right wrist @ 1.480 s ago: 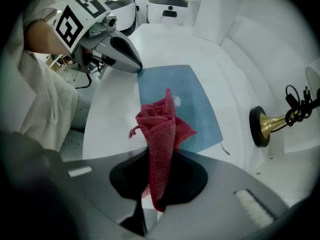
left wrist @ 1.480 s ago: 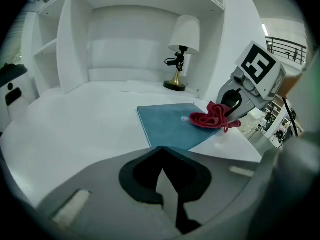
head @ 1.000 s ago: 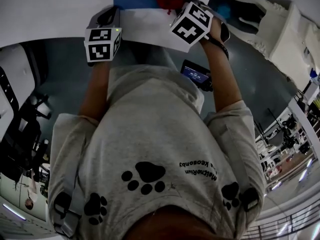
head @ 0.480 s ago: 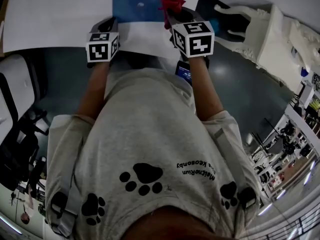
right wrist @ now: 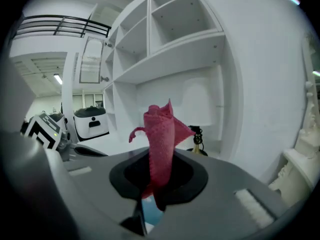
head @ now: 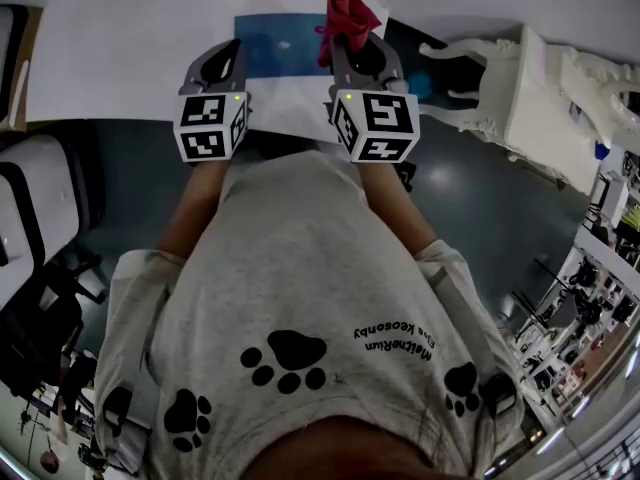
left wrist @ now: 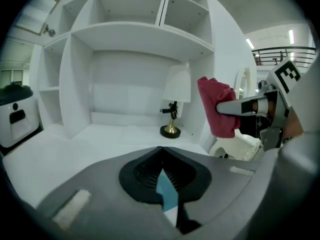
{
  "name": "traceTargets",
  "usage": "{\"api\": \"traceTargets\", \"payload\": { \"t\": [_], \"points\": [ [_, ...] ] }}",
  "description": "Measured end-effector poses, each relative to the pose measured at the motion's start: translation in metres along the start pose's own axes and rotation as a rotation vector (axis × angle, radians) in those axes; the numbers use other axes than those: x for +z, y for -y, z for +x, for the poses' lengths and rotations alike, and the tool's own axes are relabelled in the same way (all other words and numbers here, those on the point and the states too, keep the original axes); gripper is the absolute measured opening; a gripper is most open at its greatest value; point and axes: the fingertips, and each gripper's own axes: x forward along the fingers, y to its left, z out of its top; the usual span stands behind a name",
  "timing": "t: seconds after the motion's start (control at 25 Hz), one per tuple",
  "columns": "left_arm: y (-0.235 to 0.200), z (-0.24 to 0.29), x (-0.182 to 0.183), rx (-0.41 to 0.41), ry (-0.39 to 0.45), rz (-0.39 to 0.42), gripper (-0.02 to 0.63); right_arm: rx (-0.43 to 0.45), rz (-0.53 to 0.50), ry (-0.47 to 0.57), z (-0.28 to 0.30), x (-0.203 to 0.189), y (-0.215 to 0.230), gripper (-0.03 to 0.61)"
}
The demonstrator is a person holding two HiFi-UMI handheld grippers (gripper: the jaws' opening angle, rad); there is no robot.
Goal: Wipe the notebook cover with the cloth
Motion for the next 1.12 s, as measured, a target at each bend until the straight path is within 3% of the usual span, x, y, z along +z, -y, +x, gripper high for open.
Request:
{"api": "traceTargets", "payload": {
  "t": [0.32, 0.56, 0.8, 1.12],
  "points": [
    [0.024, -0.047, 0.103, -0.01, 0.3, 0.114, -0.003, -0.038, -0.053, 0.228, -0.03, 0.07, -0.016, 0.046],
    [0.036, -0.078, 0.154, 0.003, 0.458, 0.18, -0.003, -0.055, -0.127, 0.332, -0.049, 0.106, -0.027, 0.046],
    [0.042, -0.094, 0.17, 0.009, 0.522, 0.178, -0.003, -0.053, -0.162, 0.374, -0.058, 0.118, -0.032, 0.045],
    [0.052, -0.109, 0.171, 0.012, 0.558, 0.219, -0.003, -0.01, -0.153, 0.35, -0.062, 0.105, -0.045, 0.043]
  ]
}}
